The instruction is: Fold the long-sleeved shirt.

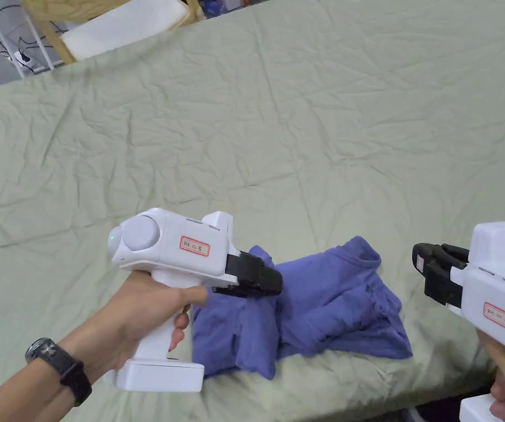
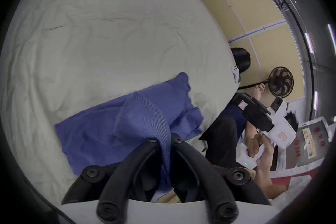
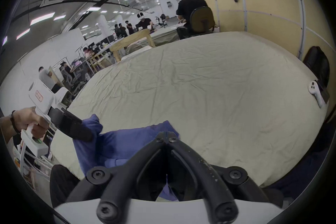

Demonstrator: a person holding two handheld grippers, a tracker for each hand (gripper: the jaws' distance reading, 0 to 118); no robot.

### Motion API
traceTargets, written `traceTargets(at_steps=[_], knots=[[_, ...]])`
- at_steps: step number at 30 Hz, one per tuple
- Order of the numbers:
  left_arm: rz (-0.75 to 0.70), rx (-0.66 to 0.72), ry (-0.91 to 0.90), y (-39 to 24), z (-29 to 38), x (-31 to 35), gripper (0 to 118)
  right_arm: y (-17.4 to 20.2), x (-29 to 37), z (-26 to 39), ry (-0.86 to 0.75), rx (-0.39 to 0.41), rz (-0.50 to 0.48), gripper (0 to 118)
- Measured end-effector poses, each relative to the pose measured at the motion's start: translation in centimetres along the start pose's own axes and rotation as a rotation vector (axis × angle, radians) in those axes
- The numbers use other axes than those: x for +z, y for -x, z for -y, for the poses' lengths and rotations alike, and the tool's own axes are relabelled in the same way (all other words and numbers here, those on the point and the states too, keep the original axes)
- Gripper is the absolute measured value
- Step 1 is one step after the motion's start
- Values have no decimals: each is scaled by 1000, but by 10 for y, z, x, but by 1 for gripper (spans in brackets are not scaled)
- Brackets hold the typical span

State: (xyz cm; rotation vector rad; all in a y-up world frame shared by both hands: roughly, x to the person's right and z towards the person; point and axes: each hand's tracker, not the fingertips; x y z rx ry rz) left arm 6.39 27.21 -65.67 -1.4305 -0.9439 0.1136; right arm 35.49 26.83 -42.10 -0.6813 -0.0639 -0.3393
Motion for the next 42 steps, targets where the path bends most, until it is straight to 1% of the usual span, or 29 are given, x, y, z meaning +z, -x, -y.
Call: traceTargets(at_steps=[5, 10, 14, 15, 16, 17, 19, 25, 27, 29, 33, 35, 37, 39, 42], knots=[[35, 3, 14, -25, -26, -39, 8, -13, 5, -1, -9, -22, 22, 0], [42, -2, 27, -33, -50, -70, 8, -18, 6, -1, -12, -25, 37, 0], [-53, 6, 50, -30, -51, -95, 9, -21, 6, 0, -8, -32, 41, 0], [-76, 40, 52, -29, -51, -100, 14, -21, 6, 1, -8, -33, 42, 0], [-76, 68, 42, -28, -49, -104, 24, -22, 7, 2, -7, -34, 42, 0], [-45, 87, 39, -28, -48, -107, 36, -22, 7, 2, -5, -35, 44, 0], [-12, 111, 34, -36, -46, -109, 51, -23, 7, 3, 3, -32, 48, 0], [-31, 92, 29, -72, -53, -116, 63, -21, 8, 3, 9, -31, 54, 0], [-62, 59, 61, -79, -53, -118, 63, -19, 9, 2, 8, -31, 50, 0], [-84, -1, 59, -81, -51, -115, 63, -17, 9, 1, 8, -24, 52, 0], [-177, -130, 59, -84, -42, -97, 63, -13, 10, 1, 12, -10, 49, 0], [-153, -120, 45, -84, -35, -77, 63, -11, 10, 1, 13, 0, 54, 0], [-86, -97, 14, -83, -31, -58, 64, -9, 8, 1, 16, 4, 56, 0], [-82, -113, -24, -81, -25, -38, 64, -8, 7, 1, 16, -2, 52, 0], [-112, -167, -165, -76, -9, -4, 64, -1, 8, 1, 17, 8, 50, 0]])
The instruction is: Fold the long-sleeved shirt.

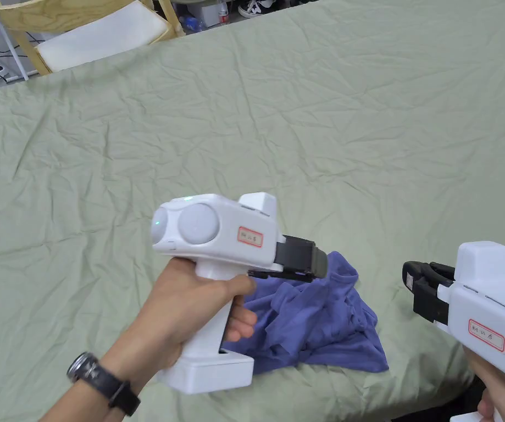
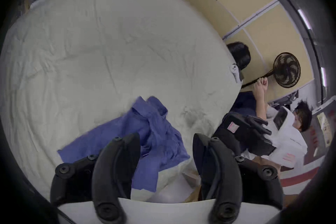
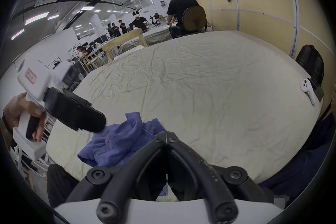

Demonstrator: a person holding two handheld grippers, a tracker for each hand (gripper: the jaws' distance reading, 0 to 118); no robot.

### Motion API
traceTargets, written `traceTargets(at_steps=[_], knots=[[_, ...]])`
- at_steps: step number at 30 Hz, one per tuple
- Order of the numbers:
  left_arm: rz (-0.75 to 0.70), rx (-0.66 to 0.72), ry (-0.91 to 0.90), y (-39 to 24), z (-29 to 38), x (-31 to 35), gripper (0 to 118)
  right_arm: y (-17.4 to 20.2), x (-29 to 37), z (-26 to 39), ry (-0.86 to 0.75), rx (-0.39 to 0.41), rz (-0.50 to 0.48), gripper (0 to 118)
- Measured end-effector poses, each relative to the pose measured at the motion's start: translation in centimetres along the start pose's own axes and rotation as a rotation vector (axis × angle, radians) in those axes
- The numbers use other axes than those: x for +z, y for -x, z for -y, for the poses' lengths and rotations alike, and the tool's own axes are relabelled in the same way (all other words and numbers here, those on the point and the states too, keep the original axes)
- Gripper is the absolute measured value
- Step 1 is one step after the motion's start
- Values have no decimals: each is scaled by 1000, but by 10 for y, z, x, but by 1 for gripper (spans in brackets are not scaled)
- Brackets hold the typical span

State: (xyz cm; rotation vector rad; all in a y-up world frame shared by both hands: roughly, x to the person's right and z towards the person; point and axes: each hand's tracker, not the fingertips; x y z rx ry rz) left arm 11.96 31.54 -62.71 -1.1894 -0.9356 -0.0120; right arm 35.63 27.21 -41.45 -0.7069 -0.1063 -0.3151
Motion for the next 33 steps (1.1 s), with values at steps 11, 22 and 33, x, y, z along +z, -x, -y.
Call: traceTargets(at_steps=[11, 22, 33], knots=[[-188, -33, -141, 46, 75, 53, 0, 15, 5, -3, -7, 29, -9, 0], [-162, 22, -38, 83, 72, -28, 0, 20, 5, -1, -2, 42, -13, 0], [-135, 22, 0, 49, 65, -54, 0, 14, -3, 6, 23, 28, -24, 1]])
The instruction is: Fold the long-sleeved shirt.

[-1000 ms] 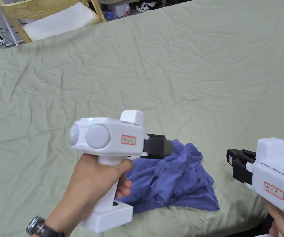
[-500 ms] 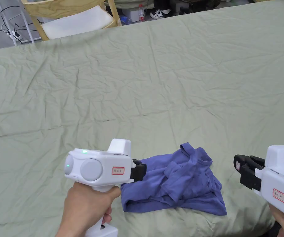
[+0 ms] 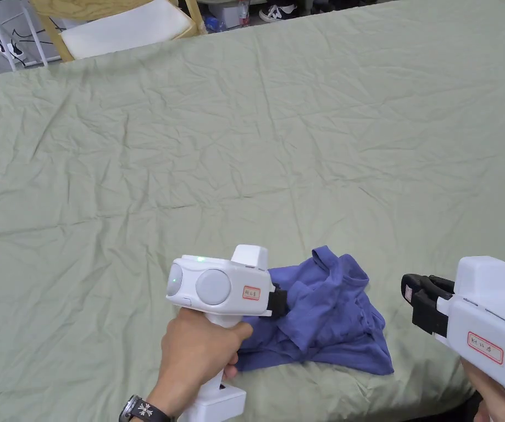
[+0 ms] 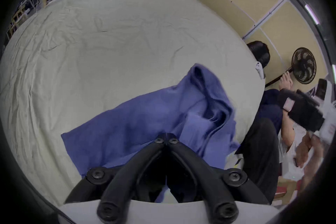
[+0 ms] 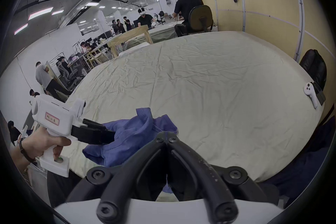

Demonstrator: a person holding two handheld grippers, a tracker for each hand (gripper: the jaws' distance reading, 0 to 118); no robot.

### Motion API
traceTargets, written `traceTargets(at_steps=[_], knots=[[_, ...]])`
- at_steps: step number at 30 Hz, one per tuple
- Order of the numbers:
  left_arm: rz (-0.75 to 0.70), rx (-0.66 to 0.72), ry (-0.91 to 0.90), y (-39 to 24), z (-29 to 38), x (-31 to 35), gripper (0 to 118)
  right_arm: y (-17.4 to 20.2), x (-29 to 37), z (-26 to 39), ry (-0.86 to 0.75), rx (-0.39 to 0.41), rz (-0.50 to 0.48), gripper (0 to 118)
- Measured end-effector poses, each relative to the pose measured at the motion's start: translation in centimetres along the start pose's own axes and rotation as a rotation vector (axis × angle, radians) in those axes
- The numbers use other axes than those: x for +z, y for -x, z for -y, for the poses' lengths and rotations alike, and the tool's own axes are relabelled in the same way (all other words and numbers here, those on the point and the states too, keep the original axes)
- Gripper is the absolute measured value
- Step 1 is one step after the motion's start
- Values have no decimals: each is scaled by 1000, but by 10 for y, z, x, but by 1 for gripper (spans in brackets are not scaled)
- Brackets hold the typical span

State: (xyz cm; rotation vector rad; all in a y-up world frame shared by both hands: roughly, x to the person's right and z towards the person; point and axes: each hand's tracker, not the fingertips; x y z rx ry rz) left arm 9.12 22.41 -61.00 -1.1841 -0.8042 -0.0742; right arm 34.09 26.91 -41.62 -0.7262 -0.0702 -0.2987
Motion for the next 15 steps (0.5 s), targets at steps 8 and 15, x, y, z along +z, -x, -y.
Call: traceTargets(at_steps=[8, 15], knots=[[104, -42, 15, -58, -16, -24, 0, -12, -2, 7, 17, -32, 5, 1], [174, -51, 66, -95, -14, -65, 0, -19, 8, 9, 9, -47, 23, 0]])
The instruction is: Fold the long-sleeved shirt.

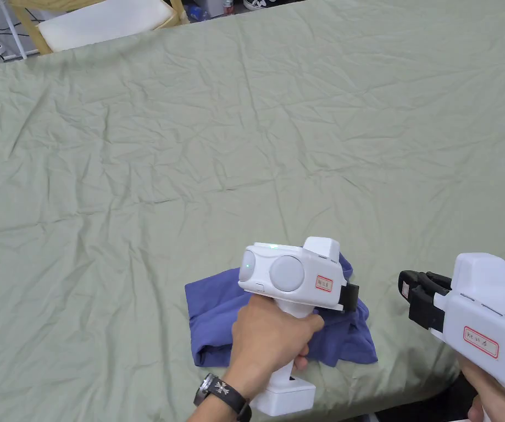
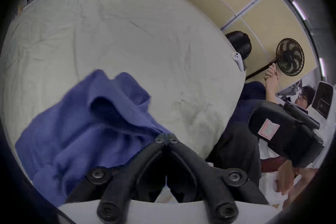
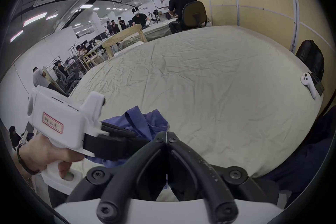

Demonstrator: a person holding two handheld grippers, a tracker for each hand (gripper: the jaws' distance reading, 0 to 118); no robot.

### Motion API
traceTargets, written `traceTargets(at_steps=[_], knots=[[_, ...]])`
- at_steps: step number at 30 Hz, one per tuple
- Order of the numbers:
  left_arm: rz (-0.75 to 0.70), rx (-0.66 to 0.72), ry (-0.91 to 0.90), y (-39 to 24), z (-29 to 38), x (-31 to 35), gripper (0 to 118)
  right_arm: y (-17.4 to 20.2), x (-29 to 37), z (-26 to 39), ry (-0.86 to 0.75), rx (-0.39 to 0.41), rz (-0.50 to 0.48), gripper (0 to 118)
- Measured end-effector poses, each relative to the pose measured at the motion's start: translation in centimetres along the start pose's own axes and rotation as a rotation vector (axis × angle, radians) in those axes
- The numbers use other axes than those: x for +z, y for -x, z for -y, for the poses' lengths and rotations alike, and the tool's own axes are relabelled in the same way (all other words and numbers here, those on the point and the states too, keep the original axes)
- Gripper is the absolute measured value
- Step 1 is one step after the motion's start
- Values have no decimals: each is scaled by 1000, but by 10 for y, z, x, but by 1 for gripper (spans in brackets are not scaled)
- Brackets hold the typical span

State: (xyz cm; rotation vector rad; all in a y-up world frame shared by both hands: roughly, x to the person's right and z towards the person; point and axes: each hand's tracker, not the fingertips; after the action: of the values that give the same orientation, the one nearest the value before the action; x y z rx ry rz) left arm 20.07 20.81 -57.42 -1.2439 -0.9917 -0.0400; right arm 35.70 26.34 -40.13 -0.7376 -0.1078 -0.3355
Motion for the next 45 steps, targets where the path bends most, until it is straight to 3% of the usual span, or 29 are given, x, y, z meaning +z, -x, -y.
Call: traceTargets(at_steps=[4, 11, 18, 24, 28, 35, 40, 45], knots=[[-10, -6, 11, -3, 3, -6, 0, -1, 8, -4, -12, 0, 7, 1], [-19, -5, -179, -2, 18, 73, 0, 18, 19, -12, -37, 58, 2, 1], [-249, 93, -381, 40, 68, 174, 0, 60, 22, -21, -52, 146, -42, 1], [-382, 234, -437, 81, 131, 219, 0, 91, 15, -14, -25, 208, -73, 1], [-401, 325, -429, 100, 163, 226, 0, 101, 14, -1, -5, 200, -81, 1], [-374, 332, -436, 103, 166, 226, 0, 108, 10, -6, 33, 233, -56, 1], [-356, 328, -431, 106, 156, 220, 0, 128, -27, -33, 154, 356, -59, 1], [-339, 332, -416, 115, 149, 211, 0, 125, -104, -50, 359, 415, -34, 1]])
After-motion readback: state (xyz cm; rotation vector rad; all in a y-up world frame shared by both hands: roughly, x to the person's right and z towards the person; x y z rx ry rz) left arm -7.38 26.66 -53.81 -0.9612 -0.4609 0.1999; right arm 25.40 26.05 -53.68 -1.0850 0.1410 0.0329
